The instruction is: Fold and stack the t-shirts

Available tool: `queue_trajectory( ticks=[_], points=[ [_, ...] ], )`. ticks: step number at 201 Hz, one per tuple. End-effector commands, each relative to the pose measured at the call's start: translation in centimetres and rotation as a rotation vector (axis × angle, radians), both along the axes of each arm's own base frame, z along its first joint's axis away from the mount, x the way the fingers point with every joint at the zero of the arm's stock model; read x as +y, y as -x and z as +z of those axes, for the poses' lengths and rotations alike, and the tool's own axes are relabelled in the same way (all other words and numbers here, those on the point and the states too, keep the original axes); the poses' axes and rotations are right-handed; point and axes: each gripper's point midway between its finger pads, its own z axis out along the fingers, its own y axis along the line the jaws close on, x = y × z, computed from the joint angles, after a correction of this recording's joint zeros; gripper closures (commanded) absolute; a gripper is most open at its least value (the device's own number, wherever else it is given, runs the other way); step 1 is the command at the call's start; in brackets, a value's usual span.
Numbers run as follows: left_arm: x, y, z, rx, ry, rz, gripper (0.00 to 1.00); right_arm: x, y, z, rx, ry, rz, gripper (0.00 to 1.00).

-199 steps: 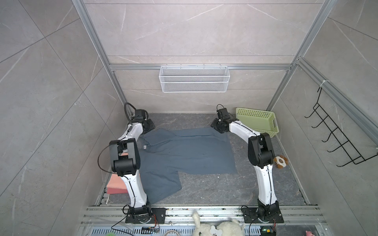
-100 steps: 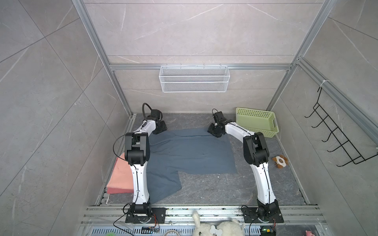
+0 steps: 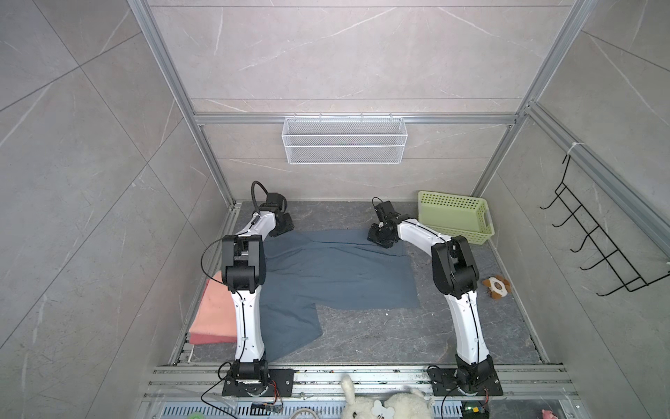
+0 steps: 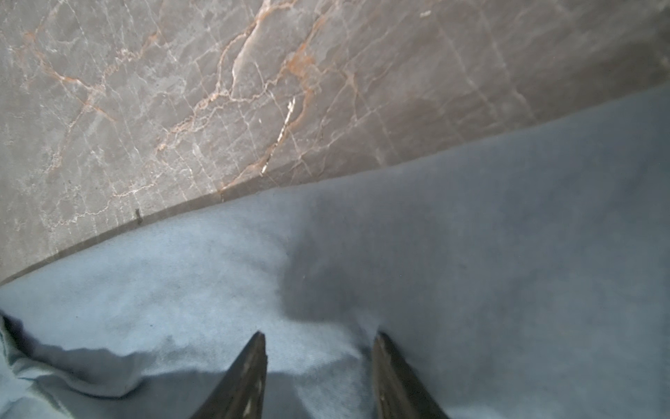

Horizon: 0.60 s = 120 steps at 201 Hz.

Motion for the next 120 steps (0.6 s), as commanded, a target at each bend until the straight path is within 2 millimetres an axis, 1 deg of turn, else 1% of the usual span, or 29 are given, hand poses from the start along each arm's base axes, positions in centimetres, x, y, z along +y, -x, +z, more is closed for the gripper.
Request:
queue_trajectory(
  ticks=[1, 19, 46, 75, 89, 120],
  points=[
    [-0.5, -0.2, 0.6, -0.004, -0.002, -0.016, 0.66, -1.1, 1.2, -0.9, 0.058, 0.073, -0.003, 0.5],
    [-0.7, -0.3, 1.2, -0.015, 0.004, -0.016, 0.83, -1.0, 0.3, -0.8, 0.041, 0.083, -0.009, 0.5],
    [-0.8, -0.6, 3.1, -0.058, 0.01, -0.018, 1.0, -1.3, -1.1, -0.9, 0.03, 0.122, -0.016, 0.5],
    [-0.9, -1.0, 6.1, -0.127, 0.009, -0.028, 1.0, -1.7, -1.8, -0.7, 0.025, 0.157, -0.01, 0.5],
    [-0.9, -1.1, 7.7, -0.162, 0.017, -0.031, 1.0, -2.2, -2.1, -0.7, 0.024, 0.164, -0.02, 0.5],
    [-1.4, -0.6, 10.6, -0.22, 0.048, -0.047, 1.0, -3.2, -2.6, -1.1, 0.028, 0.153, -0.051, 0.5]
  ],
)
